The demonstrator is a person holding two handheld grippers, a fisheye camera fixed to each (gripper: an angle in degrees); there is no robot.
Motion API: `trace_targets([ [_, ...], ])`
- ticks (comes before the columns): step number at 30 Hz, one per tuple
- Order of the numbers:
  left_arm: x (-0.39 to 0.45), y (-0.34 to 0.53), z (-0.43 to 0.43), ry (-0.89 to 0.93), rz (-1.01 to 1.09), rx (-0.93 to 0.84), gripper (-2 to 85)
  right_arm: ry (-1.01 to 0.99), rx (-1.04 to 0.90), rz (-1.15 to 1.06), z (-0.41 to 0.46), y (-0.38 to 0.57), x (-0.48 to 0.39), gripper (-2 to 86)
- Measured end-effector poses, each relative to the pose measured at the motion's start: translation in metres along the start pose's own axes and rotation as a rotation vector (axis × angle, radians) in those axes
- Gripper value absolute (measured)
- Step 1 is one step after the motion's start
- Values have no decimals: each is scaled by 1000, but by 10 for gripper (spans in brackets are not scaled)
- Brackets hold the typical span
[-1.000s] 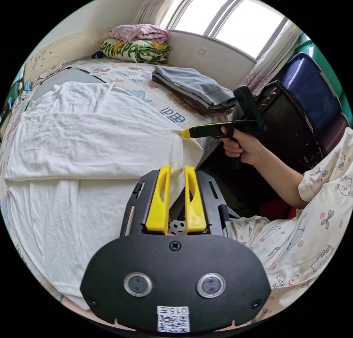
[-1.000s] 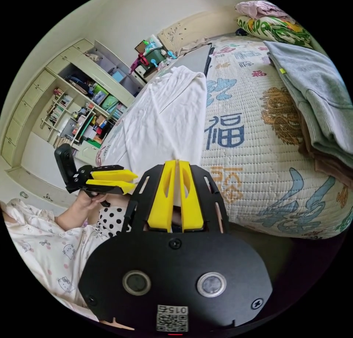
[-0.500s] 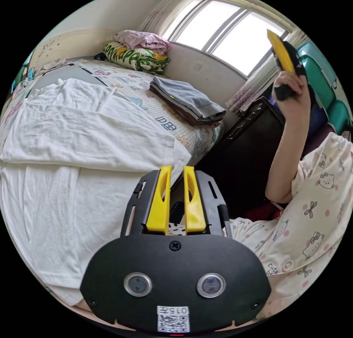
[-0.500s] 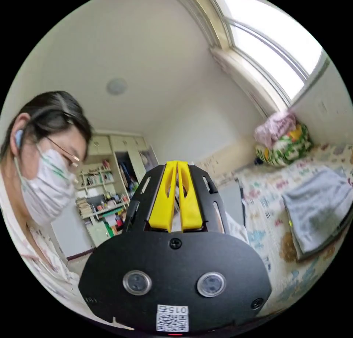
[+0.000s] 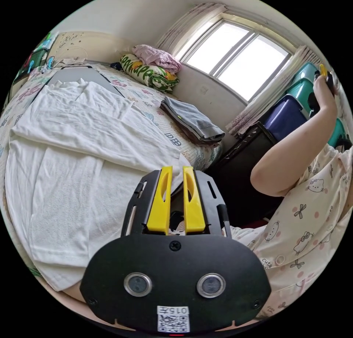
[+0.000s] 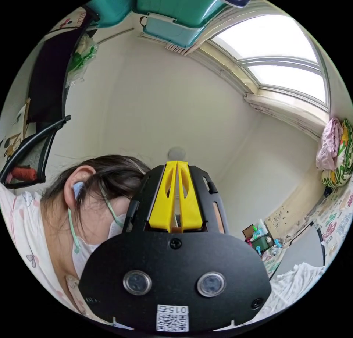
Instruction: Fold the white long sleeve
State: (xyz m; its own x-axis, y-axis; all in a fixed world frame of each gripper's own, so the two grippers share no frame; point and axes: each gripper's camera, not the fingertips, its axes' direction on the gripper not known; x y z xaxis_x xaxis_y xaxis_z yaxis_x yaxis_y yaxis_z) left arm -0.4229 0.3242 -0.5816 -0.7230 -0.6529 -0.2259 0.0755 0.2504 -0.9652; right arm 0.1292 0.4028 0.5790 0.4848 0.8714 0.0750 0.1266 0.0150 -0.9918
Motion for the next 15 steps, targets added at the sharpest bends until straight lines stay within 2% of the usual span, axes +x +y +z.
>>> trace_targets([
  [4,-16,8,0,28,-10,11,53,-71,12,14,-3,12,-14,-6],
  [8,-30,15,0,47,-11,22,51,-55,-38,-69,-7,23,-25,-6],
  [15,-60,27,1,75,-48,58,48,-10,35,-274,-8,57,-51,-6],
])
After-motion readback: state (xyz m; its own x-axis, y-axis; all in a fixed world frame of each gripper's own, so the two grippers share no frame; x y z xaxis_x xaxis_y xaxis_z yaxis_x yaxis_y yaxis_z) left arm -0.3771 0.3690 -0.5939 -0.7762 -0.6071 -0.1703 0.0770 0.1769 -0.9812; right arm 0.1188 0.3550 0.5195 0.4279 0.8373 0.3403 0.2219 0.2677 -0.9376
